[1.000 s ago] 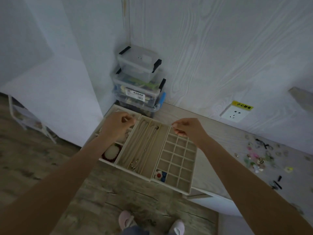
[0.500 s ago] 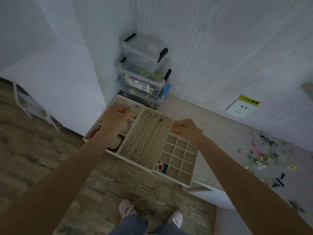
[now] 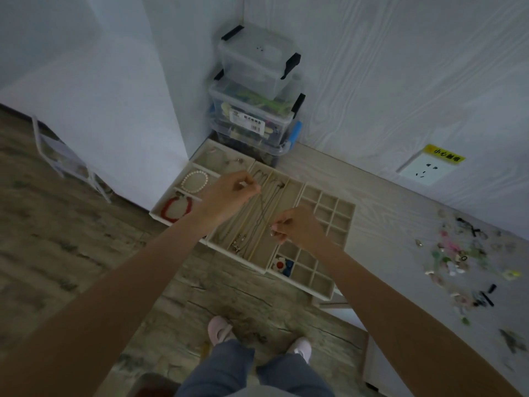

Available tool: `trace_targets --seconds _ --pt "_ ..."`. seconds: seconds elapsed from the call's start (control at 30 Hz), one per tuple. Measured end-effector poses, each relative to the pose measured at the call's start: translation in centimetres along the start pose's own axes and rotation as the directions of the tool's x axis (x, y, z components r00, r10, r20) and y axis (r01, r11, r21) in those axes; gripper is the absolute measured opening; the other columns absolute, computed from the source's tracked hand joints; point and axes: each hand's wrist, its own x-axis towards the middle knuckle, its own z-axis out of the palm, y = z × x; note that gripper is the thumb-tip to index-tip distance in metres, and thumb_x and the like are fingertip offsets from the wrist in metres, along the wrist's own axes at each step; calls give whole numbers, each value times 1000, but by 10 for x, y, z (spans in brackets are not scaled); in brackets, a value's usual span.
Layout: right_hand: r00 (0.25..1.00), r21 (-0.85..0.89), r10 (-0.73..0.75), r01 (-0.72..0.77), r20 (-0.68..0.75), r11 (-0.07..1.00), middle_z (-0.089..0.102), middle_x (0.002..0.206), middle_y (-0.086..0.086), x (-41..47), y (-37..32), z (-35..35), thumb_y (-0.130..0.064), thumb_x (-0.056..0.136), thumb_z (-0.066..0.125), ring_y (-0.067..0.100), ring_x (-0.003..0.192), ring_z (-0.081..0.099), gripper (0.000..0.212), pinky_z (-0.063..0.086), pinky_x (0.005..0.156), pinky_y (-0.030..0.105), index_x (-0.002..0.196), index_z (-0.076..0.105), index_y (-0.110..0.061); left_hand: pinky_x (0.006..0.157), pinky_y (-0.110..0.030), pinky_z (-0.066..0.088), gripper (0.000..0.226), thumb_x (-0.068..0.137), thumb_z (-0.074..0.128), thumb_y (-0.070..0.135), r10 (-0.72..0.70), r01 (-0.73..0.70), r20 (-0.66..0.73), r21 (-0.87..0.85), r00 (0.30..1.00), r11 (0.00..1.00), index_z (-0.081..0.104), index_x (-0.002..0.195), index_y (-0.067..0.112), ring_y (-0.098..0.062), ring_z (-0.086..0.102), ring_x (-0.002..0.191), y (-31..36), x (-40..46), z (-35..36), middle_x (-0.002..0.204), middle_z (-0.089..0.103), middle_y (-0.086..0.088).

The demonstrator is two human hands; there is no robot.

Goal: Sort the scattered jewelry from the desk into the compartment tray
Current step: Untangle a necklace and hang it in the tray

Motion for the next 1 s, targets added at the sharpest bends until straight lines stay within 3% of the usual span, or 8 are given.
trace_targets --seconds 0.13,0.23,0.33,0.43,0.57,0.7,0.8,1.0 --pt "1000 -74 9 -9 -4 997 68 94 21 1 3 9 4 88 56 -3 50 57 20 43 47 4 106 65 5 56 -25 33 19 91 55 27 25 -26 25 56 999 998 58 72 27 -10 41 48 -1 -1 2 53 48 8" --pt "1000 -160 -19 22 22 987 67 88 9 1 2 11 0 89 55 -4 55 54 22 39 46 1 107 68 -3 60 -26 34 21 91 55 28 36 -39 35 76 999 996 58 70 30 -12 42 51 -1 -2 3 52 47 9" --pt "1000 -125 -6 8 20 992 63 74 2 -1 3 6 -2 87 58 2 56 56 11 39 44 3 90 67 -6 61 -30 34 22 90 56 26 55 -57 43 60 998 997 58 69 30 -16 42 54 0 -3 2 53 46 6" --pt "998 -102 -11 17 58 995 63 65 1 -3 7 2 -4 83 67 -4 48 59 12 45 49 8 73 63 -9 61 -31 33 19 90 57 26 72 -74 43 47 996 996 60 71 26 -17 41 54 1 -4 2 54 45 4" --pt "994 -238 -42 65 100 969 58 59 -9 -5 2 3 -17 75 77 -9 47 54 19 45 56 8 63 62 -18 57 -30 33 18 90 57 25 78 -81 56 43 995 996 60 72 25 -14 40 52 6 -7 2 53 45 8" --pt "994 -468 -34 78 104 880 57 65 -9 1 -2 12 -34 72 77 8 68 57 26 47 72 27 57 59 -24 56 -27 33 16 90 57 26 50 -60 103 97 993 993 62 75 22 -11 40 51 9 -6 3 54 45 8" --pt "992 -690 21 71 125 720 66 86 2 2 -4 22 -43 78 70 17 84 63 32 52 78 33 86 67 -12 55 -25 33 15 90 58 26 29 -50 132 158 991 986 66 82 16 -15 42 54 10 -6 5 57 47 3" --pt "996 -851 -5 76 85 520 59 83 3 -3 -6 38 -43 84 64 22 87 63 34 43 66 30 92 61 -10 61 -16 38 9 88 62 23 27 -60 109 317 994 946 64 82 17 -2 52 67 10 -5 7 70 56 11"
